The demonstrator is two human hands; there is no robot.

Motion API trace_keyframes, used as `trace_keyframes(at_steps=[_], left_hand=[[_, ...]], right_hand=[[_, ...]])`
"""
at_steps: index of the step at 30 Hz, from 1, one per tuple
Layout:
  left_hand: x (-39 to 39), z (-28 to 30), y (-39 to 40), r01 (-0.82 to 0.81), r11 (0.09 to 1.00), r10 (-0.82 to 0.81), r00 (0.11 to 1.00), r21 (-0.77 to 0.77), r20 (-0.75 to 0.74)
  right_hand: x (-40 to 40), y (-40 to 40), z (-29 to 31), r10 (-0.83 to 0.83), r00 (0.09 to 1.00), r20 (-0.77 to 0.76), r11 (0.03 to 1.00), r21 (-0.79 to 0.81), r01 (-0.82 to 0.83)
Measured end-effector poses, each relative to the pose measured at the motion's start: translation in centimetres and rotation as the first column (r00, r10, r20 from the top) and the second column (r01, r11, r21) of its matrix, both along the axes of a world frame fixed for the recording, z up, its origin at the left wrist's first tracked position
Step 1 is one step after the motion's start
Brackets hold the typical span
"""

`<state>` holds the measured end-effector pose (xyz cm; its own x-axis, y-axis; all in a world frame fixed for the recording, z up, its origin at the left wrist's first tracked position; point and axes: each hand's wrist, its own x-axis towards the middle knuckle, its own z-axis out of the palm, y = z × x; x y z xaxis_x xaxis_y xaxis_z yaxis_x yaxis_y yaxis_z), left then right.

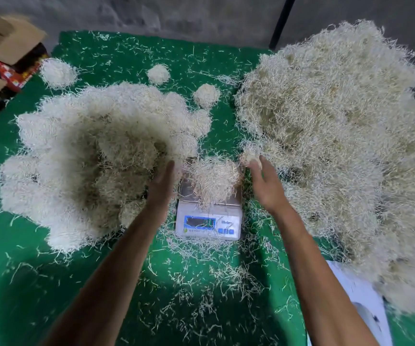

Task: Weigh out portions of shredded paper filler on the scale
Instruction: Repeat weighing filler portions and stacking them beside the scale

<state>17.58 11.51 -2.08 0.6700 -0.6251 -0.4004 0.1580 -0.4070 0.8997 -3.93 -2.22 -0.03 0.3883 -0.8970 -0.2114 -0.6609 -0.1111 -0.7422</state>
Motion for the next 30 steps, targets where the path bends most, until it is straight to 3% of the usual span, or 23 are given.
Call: trace_keyframes(at_steps=[4,11,21,26,30], left_hand=[[-0.4,-0.5,1.7,-0.043,0.997,0.034,0.989,-0.058,-0.145],[-2.0,-0.5,2.4,-0.094,0.994,0.075,0.961,-0.059,-0.265],[-1.8,-0.8,2.6,-0.066,0.997,0.051,0.965,-0.048,-0.258],[-2.2,-0.1,2.0,0.085,0.992,-0.099,0.982,-0.094,-0.163],[-3.0,0.2,1.5,0.05,0.995,-0.066,0.978,-0.085,-0.196]], right_hand=[[-0.7,1.4,-0.4,-0.05,0.991,0.126,0.982,0.186,0.026],[0.0,3.7,-0.8,-0.044,0.988,0.151,0.961,0.275,0.001],[0.4,3.5,-1.4,-0.019,0.99,0.138,0.938,0.344,-0.03],[1.9,1.9,-1.7,-0.092,0.98,0.176,0.969,0.242,0.047],[4.5,1.1,-1.6,-0.092,0.98,0.177,0.993,0.092,0.077]])
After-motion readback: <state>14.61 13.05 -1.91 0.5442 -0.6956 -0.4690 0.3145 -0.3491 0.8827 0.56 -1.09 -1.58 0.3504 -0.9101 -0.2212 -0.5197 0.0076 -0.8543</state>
